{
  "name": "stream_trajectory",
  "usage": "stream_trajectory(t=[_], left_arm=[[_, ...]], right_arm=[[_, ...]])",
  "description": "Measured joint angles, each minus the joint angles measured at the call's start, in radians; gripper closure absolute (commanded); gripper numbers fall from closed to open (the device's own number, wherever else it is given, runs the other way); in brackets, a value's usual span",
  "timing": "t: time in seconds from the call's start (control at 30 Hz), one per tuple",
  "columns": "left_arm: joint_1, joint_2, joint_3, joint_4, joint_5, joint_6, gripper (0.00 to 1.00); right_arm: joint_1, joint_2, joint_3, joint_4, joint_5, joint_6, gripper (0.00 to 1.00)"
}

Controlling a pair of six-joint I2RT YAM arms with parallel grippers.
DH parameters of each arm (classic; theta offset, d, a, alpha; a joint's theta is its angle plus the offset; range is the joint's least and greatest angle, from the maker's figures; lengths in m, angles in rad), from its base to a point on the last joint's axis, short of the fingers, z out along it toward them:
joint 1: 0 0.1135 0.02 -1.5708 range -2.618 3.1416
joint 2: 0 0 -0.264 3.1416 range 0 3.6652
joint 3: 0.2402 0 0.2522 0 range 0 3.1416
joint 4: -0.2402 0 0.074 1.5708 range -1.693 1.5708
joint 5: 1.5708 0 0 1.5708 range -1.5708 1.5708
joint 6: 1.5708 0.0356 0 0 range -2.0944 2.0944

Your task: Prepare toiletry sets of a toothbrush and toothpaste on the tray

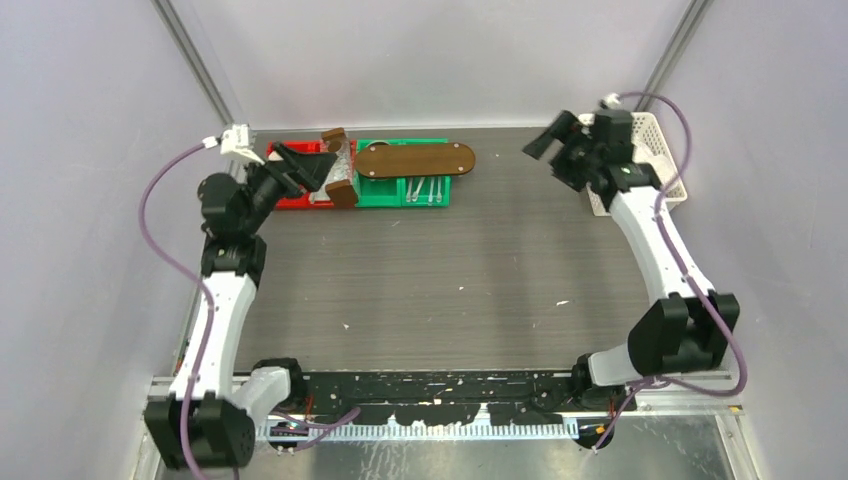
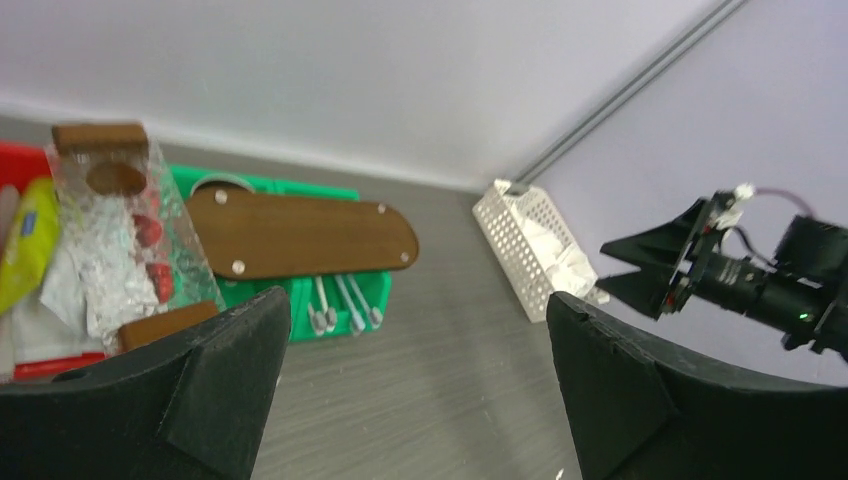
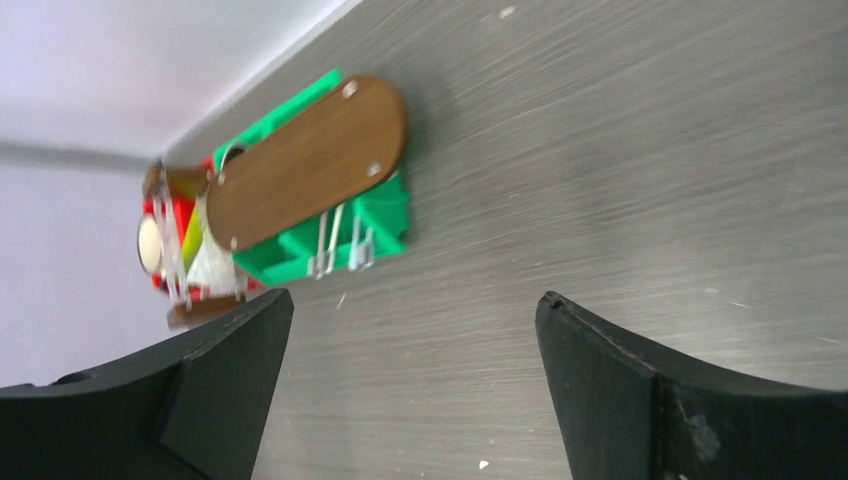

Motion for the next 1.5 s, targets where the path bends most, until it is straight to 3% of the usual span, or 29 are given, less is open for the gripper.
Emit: stream_trajectory(t=[0.17,0.37,0.53,0.73,0.87,0.97,1.07,1.2,1.37,1.5], left_arm=[[0.000,0.193,0.017,-0.048,0.014,0.014,0.00],[0.003,0.344,0.132,-0.245,-0.120,0.103,0.00],[0.003,0.368,0.154,-0.282,-0.306,0.192,0.00],[0.003,0.392,0.087,-0.186,-0.518,0.258,0.00],[0.003,0.374,-0.007,-0.117,-0.612,0.299,0.00],[0.003,0.367,-0.014,-0.105,-0.657,0.325,0.00],[0.003,0.327,-0.019,-0.101,-0.687,0.330,0.00],[0.003,0.275,-0.002,-0.129,-0.708,0.329,0.00],[0.003,0.264,0.039,-0.198,-0.700,0.327,0.00],[0.003,0.246,0.039,-0.249,-0.670,0.324,0.00]], right_arm=[[0.235,0.195,0.235,-0.067,0.101,-0.065,0.23],[0.385,0.473,0.414,-0.116,0.251,-0.152,0.24],[0.427,0.554,0.378,-0.108,0.371,-0.185,0.24],[0.486,0.541,0.112,0.188,0.494,-0.181,0.28],[0.520,0.564,0.066,0.315,0.497,-0.180,0.28],[0.535,0.562,0.043,0.423,0.479,-0.184,0.22],[0.528,0.542,0.003,0.487,0.455,-0.178,0.20],[0.426,0.485,-0.050,0.550,0.262,-0.076,0.19],[0.187,0.463,-0.182,0.849,0.024,0.216,0.20],[0.080,0.645,-0.152,1.118,-0.108,0.468,0.21]])
